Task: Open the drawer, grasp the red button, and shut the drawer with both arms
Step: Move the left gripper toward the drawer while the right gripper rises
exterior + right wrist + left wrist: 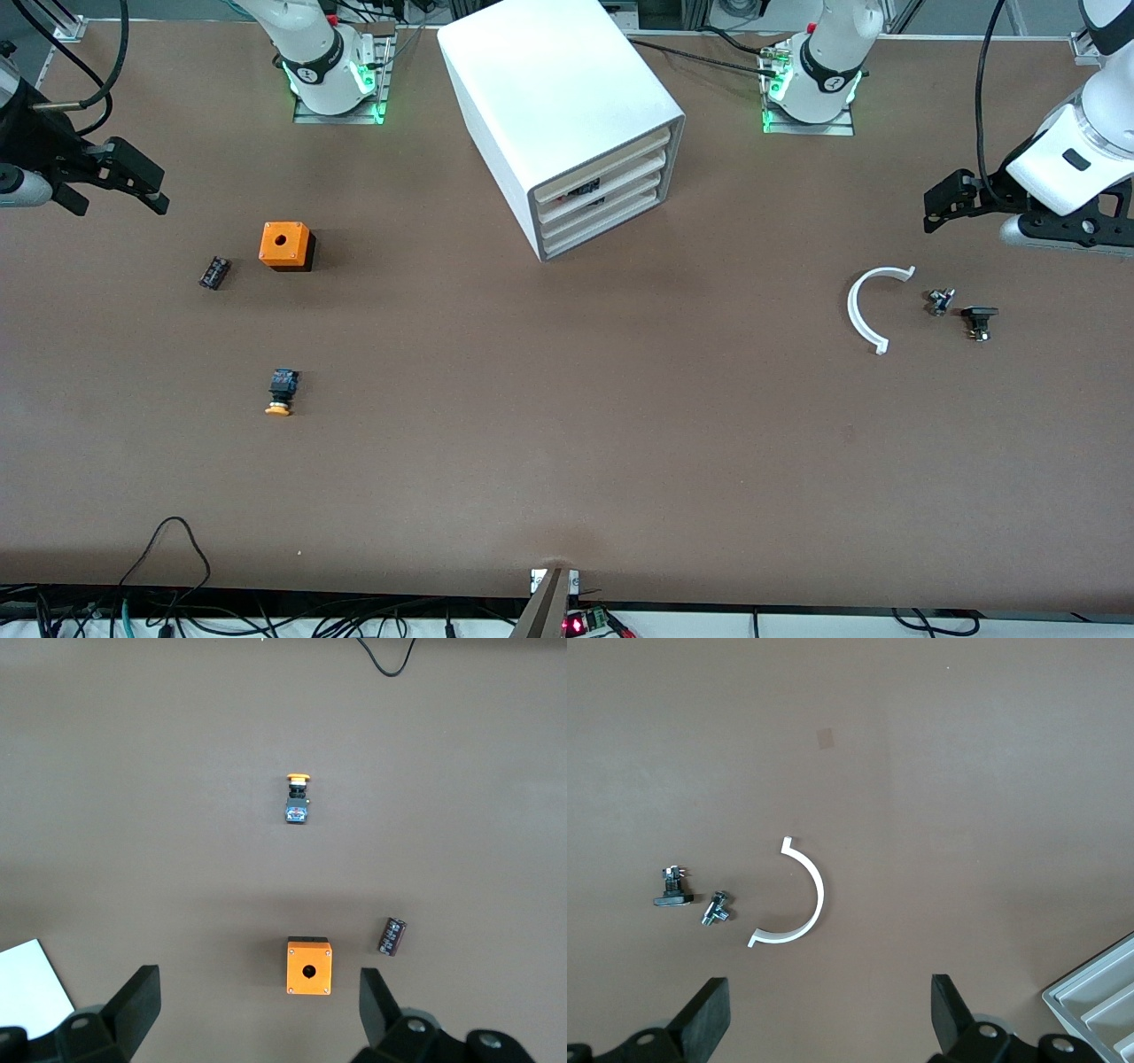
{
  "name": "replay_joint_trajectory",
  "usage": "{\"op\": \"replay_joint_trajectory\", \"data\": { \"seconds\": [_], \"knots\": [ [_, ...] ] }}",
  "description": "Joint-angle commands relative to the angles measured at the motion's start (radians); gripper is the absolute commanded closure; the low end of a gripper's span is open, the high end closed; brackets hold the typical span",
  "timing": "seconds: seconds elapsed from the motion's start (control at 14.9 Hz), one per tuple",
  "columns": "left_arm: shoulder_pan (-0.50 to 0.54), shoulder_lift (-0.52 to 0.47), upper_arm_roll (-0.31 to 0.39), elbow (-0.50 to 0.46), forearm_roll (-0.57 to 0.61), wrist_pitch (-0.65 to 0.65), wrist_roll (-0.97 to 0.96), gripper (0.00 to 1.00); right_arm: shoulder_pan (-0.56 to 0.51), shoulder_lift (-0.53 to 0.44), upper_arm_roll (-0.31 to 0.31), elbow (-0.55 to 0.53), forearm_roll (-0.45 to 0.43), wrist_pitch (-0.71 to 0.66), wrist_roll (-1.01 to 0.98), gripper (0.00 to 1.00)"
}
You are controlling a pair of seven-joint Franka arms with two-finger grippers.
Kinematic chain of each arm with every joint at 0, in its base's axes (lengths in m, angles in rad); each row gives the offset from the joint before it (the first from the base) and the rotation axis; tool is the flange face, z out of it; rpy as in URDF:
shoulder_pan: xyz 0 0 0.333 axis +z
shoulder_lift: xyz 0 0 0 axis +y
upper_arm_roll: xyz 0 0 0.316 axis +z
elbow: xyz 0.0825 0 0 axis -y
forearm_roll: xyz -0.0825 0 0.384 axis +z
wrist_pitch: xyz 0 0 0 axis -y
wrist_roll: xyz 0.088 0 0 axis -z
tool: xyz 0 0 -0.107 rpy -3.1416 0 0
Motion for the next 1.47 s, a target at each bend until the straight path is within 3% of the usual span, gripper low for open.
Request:
{"op": "replay_joint_trajectory", "data": {
  "seconds": [0.0, 0.47, 1.0, 1.14, 1.41],
  "knots": [
    [-0.009, 0.008, 0.000, 0.028, -0.011, -0.024, 0.019, 0.00, 0.002, 0.015, 0.000, 0.027, 0.003, -0.025, -0.005, 0.01],
    [-0.004, 0.008, -0.023, 0.036, -0.014, -0.044, 0.018, 0.00, 0.000, 0.042, 0.000, 0.012, 0.001, -0.025, -0.001, 0.01],
    [-0.010, 0.025, -0.029, 0.039, -0.026, -0.059, 0.019, 0.00, 0.017, 0.211, 0.002, 0.010, 0.012, -0.002, -0.011, 0.01],
    [0.002, 0.043, -0.028, 0.039, -0.180, -0.104, 0.025, 0.00, 0.026, 0.249, 0.002, 0.010, 0.016, 0.042, 0.001, 0.01],
    [-0.010, 0.074, -0.034, 0.036, -0.343, -0.245, 0.028, 0.00, 0.043, 0.337, 0.003, 0.013, 0.030, 0.130, 0.006, 0.01]
  ]
}}
